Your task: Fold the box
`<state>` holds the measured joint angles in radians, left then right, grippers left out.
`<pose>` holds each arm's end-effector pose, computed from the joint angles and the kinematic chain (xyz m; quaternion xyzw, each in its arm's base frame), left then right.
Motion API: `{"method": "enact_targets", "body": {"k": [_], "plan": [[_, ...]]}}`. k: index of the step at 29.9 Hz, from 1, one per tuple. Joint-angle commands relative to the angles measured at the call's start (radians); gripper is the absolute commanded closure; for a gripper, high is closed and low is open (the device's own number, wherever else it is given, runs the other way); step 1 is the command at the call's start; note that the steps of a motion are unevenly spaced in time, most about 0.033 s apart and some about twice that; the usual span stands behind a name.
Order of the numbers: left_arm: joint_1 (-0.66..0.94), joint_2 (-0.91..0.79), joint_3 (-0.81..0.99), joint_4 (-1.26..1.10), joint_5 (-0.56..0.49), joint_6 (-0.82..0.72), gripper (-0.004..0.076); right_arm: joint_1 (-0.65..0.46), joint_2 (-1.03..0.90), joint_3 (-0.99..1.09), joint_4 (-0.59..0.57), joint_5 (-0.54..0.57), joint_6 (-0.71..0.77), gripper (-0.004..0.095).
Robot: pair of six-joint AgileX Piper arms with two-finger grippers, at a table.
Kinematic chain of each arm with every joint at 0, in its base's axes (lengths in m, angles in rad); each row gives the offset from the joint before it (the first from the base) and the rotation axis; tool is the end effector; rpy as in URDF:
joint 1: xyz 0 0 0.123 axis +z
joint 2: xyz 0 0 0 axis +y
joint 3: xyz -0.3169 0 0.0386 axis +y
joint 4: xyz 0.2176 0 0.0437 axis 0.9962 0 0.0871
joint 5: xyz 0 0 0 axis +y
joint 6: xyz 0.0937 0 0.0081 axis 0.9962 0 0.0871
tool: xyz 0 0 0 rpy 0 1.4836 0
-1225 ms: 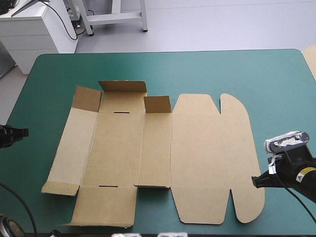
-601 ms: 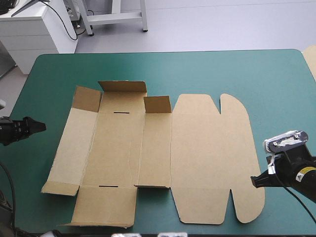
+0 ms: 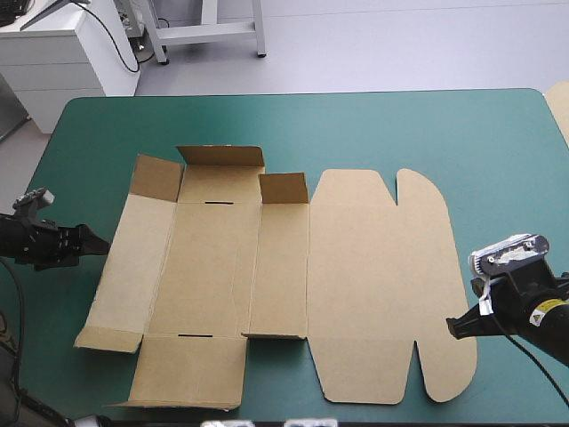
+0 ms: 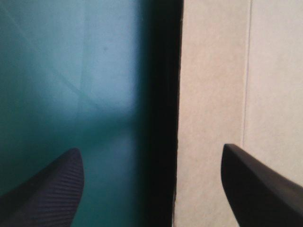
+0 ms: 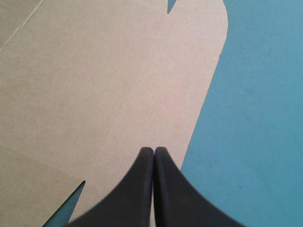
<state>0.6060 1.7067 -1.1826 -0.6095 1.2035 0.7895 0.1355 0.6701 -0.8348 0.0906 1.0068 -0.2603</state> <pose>0.2682 0.1247 0.2812 -0.0296 0.9601 -0.2329 0.1520 0.0500 0.0141 0.3647 -0.1734 0.9005 0.0199 0.3983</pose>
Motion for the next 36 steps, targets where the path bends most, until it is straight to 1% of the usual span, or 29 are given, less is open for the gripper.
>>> {"method": "enact_targets", "body": {"k": [1,5,9,13,20,26,36], "plan": [[-0.02,-0.039,-0.019,0.013,0.093,-0.046,0.0154,-0.006,-0.001,-0.025,0.006,-0.056,-0.01,0.0929],[-0.02,-0.039,0.065,-0.005,0.093,-0.041,0.0154,-0.006,-0.001,-0.025,0.011,-0.056,-0.01,0.0929],[-0.022,-0.039,0.178,-0.039,0.093,0.023,0.0154,-0.006,-0.001,-0.025,0.011,-0.056,-0.014,0.0929],[-0.022,-0.039,0.246,-0.029,0.093,0.015,0.0154,-0.006,-0.001,-0.025,0.011,-0.056,-0.018,0.0929],[-0.022,-0.043,0.263,-0.007,0.093,-0.035,0.0154,-0.006,-0.001,-0.025,0.011,-0.054,-0.02,0.0929],[-0.034,-0.051,0.263,-0.007,0.093,-0.037,0.0155,-0.006,-0.001,-0.025,0.011,-0.056,-0.02,0.0929],[-0.151,-0.049,0.263,0.005,0.093,-0.027,0.0156,-0.006,-0.001,-0.025,0.011,-0.072,-0.02,0.0929]]}}
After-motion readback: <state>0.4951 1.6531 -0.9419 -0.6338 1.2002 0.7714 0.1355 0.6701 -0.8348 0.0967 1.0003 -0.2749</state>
